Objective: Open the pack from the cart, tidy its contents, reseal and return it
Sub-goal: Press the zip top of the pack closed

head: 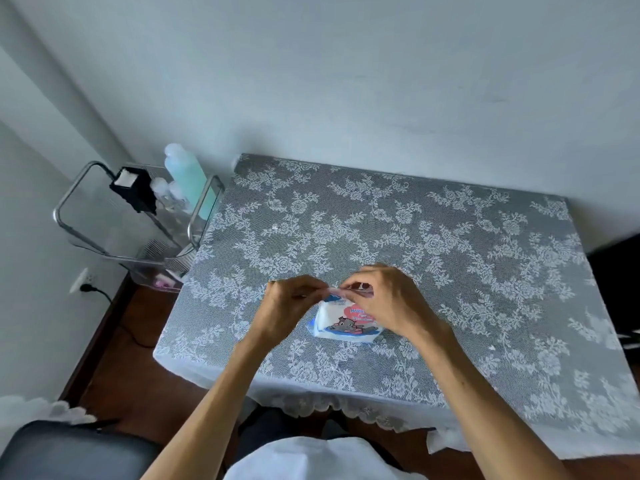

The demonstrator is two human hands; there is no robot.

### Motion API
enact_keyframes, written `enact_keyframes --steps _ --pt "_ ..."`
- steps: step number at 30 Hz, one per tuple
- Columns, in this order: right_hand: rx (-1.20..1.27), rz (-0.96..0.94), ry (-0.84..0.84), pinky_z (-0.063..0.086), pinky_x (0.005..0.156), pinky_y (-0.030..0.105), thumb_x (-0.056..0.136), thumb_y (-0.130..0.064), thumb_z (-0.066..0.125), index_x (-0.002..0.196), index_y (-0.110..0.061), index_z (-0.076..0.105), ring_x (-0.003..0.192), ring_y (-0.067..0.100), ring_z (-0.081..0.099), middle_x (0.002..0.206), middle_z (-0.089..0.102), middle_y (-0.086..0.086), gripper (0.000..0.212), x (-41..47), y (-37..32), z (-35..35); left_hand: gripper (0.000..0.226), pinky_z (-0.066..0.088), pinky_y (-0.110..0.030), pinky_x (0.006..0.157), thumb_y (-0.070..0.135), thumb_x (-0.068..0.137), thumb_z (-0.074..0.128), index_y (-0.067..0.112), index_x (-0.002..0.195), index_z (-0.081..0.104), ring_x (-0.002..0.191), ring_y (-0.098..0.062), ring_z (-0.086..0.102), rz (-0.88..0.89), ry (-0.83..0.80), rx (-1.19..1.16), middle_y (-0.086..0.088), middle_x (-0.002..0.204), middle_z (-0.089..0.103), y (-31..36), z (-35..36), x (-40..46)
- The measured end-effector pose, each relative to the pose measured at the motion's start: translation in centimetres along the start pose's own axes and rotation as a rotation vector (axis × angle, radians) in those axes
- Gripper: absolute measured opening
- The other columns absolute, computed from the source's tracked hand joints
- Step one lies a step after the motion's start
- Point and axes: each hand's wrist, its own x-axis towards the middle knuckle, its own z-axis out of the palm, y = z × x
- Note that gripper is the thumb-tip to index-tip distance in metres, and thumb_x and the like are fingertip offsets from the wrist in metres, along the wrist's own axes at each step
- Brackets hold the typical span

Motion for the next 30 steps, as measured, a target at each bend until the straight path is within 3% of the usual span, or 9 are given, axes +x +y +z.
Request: enact_keyframes --steps 3,6,13,17,21,25,30 --pt "0.0 -0.009 0.003 0.055 0.064 0.024 0.084 -0.046 0.062 0.104 -0.027 0.07 0.069 0.002 0.058 0.086 0.066 -0.011 0.029 0.2 -0.4 0.1 0.012 0.058 -0.023 0.078 0.022 0.083 0.077 0.031 0.09 0.075 0.086 -0.01 0.075 -0.055 0.026 -0.053 0.009 0.086 0.078 -0.4 -0.1 -0.1" --pt "-0.006 0.002 -0.026 0.056 0.065 0.025 0.085 -0.042 0.064 0.104 -0.026 0.07 0.071 0.004 0.058 0.088 0.066 -0.009 0.025 0.2 -0.7 0.2 0.015 0.056 -0.015 0.077 0.022 0.085 0.075 0.035 0.093 0.074 0.086 -0.004 0.073 -0.007 0.022 0.027 0.016 0.089 0.077 -0.4 -0.3 -0.4" --pt "-0.013 0.044 -0.029 0.043 0.06 0.015 0.084 -0.039 0.069 0.1 -0.026 0.07 0.068 0.003 0.057 0.091 0.07 -0.009 0.02 0.9 -1.2 0.5 0.012 0.054 -0.011 0.078 0.017 0.088 0.071 0.025 0.097 0.072 0.086 0.009 0.069 0.105 0.033 0.232 0.02 0.09 0.074 -0.2 -0.6 -0.5" --pt "-0.046 0.055 0.001 0.048 0.061 0.021 0.083 -0.037 0.07 0.097 -0.025 0.07 0.069 0.005 0.056 0.091 0.07 -0.005 0.019 1.0 -1.2 0.7 0.011 0.05 -0.005 0.073 0.013 0.089 0.07 0.021 0.095 0.073 0.084 0.011 0.068 0.127 0.052 0.281 0.015 0.089 0.075 0.2 -0.5 -0.5" --pt "-0.031 0.062 0.033 0.035 0.052 0.011 0.083 -0.038 0.071 0.092 -0.027 0.069 0.06 -0.006 0.049 0.084 0.069 -0.009 0.015 0.9 -1.2 0.9 0.012 0.05 -0.004 0.067 0.01 0.09 0.069 0.021 0.092 0.071 0.078 0.015 0.066 0.092 0.052 0.241 0.016 0.085 0.073 0.5 -0.3 -0.4" --pt "-0.003 0.05 -0.023 0.052 0.055 0.02 0.085 -0.048 0.06 0.099 -0.026 0.069 0.064 0.002 0.06 0.086 0.069 -0.008 0.028 0.7 -1.3 0.8 0.011 0.057 -0.016 0.08 0.012 0.09 0.069 0.019 0.098 0.071 0.089 0.002 0.071 0.095 0.027 0.219 0.007 0.094 0.075 0.4 -0.3 -0.5" --pt "-0.009 0.032 0.004 0.04 0.054 0.015 0.086 -0.037 0.069 0.098 -0.024 0.071 0.061 -0.002 0.052 0.089 0.071 -0.007 0.018 0.9 -1.3 1.1 0.011 0.054 -0.012 0.083 0.022 0.088 0.072 0.023 0.1 0.073 0.088 0.006 0.069 0.072 0.028 0.244 0.016 0.093 0.074 1.0 0.0 -0.5"
